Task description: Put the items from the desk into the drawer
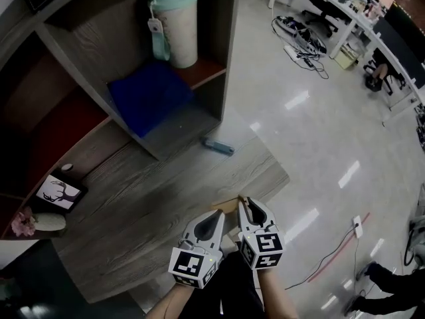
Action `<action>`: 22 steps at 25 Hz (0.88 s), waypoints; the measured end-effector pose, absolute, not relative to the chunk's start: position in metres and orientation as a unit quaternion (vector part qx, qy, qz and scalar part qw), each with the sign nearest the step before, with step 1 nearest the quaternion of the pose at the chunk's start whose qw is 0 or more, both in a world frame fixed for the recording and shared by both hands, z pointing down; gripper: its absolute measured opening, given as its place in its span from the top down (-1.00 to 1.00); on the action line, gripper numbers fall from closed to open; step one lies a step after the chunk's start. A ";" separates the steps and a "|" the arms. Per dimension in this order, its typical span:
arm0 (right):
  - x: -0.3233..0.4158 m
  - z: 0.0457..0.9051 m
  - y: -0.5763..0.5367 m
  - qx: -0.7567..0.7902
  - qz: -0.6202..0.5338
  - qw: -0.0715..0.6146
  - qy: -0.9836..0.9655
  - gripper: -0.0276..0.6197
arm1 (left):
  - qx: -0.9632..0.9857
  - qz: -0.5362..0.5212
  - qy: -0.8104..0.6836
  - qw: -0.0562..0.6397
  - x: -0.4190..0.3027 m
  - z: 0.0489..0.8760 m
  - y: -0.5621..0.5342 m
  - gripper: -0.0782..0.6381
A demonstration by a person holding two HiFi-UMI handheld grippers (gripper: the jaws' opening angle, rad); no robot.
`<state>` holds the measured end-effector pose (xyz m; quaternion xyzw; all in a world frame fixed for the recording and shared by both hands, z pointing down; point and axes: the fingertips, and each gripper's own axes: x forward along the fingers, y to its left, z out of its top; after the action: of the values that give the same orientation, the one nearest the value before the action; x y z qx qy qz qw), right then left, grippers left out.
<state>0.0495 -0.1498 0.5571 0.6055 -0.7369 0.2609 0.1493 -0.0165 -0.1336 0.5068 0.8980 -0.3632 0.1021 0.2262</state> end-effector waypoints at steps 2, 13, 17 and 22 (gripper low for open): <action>0.058 0.554 -0.144 0.612 0.262 0.146 -0.732 0.70 | 0.901 0.103 -0.356 0.224 -0.008 0.504 -0.130 0.75; 0.122 0.554 -0.102 0.656 0.275 0.131 -0.691 0.70 | 0.919 0.121 -0.307 0.217 0.049 0.507 -0.112 0.75; 0.150 0.554 -0.085 0.675 0.276 0.126 -0.672 0.70 | 0.925 0.124 -0.285 0.218 0.076 0.510 -0.102 0.75; 0.178 0.555 -0.062 0.694 0.281 0.123 -0.651 0.70 | 0.931 0.134 -0.259 0.217 0.102 0.514 -0.086 0.75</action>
<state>0.1778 -0.0619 0.5553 0.6942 -0.6512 0.2808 0.1231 0.1015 -0.0861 0.5145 0.9315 -0.2593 0.1341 0.2171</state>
